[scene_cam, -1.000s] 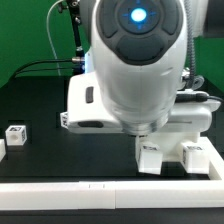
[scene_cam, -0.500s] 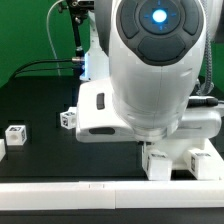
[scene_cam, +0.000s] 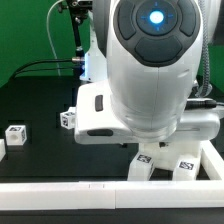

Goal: Assemble chair

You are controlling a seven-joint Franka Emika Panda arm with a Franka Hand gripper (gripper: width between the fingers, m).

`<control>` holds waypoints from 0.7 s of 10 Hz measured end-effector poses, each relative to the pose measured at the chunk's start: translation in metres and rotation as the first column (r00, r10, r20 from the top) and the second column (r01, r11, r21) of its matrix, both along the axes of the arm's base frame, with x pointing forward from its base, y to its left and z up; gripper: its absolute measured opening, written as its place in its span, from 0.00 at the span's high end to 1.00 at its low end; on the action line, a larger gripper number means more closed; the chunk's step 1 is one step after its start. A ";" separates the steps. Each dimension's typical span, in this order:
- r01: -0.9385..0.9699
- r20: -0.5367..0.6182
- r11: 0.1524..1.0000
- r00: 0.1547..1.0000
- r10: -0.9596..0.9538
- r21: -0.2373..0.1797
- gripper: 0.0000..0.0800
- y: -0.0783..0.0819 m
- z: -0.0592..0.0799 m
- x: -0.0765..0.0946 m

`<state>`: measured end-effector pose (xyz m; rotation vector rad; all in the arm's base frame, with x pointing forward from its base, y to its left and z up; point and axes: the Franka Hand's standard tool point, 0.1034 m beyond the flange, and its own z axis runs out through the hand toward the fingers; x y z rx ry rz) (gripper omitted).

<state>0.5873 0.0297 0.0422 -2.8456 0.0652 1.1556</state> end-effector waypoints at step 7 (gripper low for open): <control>0.038 0.309 0.999 0.950 -0.041 0.018 0.19 -0.024 0.071 0.029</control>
Offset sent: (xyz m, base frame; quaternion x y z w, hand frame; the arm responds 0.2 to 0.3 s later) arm 0.0175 -0.0158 0.0419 0.0242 0.0386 -0.0191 0.9988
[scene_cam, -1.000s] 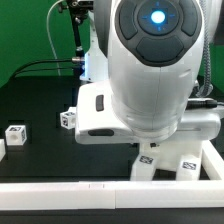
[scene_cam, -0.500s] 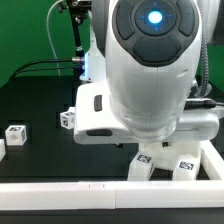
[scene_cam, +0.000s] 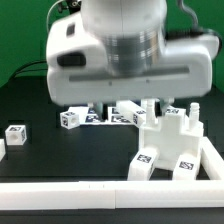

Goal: Assemble chair

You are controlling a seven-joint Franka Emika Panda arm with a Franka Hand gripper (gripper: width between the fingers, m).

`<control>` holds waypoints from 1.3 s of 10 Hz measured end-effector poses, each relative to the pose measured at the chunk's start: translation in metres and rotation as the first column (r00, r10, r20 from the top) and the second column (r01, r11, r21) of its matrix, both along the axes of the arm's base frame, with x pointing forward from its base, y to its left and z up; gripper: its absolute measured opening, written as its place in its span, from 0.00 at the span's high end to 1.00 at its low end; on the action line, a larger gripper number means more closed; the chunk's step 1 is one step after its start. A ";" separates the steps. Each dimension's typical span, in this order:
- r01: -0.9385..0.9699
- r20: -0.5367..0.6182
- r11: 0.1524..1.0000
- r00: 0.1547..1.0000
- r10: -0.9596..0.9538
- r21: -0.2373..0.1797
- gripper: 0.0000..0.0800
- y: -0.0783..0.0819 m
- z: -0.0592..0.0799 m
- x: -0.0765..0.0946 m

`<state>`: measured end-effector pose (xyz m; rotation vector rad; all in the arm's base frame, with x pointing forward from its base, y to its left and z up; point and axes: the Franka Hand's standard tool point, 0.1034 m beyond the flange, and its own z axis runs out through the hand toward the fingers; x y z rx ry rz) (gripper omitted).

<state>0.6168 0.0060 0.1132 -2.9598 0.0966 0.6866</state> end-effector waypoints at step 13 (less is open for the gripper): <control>-0.073 0.559 0.996 0.824 0.090 -0.053 0.19 0.016 0.031 -0.102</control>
Offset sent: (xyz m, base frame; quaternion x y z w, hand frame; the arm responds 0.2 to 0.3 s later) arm -0.0707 0.0094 0.0441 -0.0071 0.2089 0.0041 0.9779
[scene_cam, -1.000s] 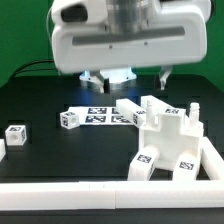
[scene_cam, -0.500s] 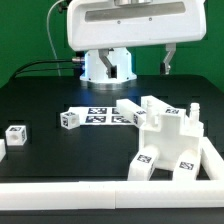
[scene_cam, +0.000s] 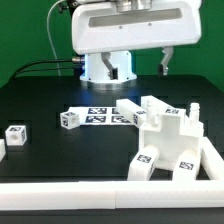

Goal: Assemble chair

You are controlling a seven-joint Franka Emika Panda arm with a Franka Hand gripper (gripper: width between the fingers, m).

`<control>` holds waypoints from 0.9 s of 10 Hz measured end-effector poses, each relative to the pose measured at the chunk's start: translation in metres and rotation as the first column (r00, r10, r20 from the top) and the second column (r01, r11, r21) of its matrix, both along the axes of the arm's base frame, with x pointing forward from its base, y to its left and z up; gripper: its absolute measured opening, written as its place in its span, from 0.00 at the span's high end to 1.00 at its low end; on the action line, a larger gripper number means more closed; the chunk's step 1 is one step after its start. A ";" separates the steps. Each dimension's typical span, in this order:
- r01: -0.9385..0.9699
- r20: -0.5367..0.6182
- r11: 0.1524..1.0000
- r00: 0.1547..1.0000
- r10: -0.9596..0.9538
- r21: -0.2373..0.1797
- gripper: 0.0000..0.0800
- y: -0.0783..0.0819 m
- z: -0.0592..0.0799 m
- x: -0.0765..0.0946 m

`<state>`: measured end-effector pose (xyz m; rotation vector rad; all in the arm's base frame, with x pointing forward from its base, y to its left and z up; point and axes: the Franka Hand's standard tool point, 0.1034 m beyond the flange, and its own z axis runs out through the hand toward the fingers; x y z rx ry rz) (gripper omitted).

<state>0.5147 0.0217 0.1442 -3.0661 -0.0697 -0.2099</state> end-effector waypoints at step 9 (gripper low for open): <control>0.072 -0.048 0.997 0.996 -0.071 0.030 0.19 0.019 -0.053 -0.064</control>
Offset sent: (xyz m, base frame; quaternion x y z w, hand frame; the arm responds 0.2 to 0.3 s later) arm 0.0000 0.0000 0.0000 0.0000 0.0000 0.0000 1.0000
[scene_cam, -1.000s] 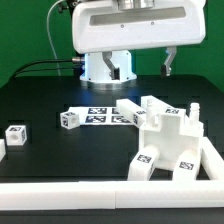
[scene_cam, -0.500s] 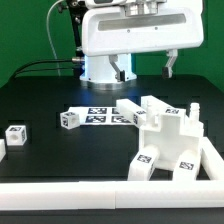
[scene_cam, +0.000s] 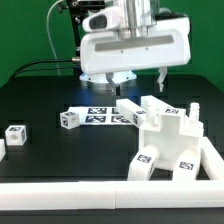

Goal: Assemble chair

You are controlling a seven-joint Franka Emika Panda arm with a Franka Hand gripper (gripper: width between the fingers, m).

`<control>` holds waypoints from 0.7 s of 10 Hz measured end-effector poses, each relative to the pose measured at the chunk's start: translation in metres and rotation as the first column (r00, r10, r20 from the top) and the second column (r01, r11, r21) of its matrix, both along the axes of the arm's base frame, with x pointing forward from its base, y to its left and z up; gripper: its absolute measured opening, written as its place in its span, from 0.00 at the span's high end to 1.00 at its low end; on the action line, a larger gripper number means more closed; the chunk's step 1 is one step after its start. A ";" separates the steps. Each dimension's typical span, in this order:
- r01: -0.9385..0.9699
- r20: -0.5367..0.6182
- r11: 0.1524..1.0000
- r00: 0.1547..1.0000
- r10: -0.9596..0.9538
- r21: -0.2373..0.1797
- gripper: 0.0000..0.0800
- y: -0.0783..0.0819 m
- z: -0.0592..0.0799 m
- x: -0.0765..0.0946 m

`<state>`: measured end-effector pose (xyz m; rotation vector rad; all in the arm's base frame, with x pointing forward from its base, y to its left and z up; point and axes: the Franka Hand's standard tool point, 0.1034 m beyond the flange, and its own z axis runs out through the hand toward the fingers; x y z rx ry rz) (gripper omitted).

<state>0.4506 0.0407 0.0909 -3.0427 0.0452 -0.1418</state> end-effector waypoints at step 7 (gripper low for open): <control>-0.180 -0.050 0.984 0.983 0.179 -0.012 0.19 0.009 -0.020 -0.022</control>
Offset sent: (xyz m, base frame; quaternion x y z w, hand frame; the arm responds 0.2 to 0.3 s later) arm -0.0139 0.0291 -0.0193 0.0594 -0.0786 -0.2448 0.9645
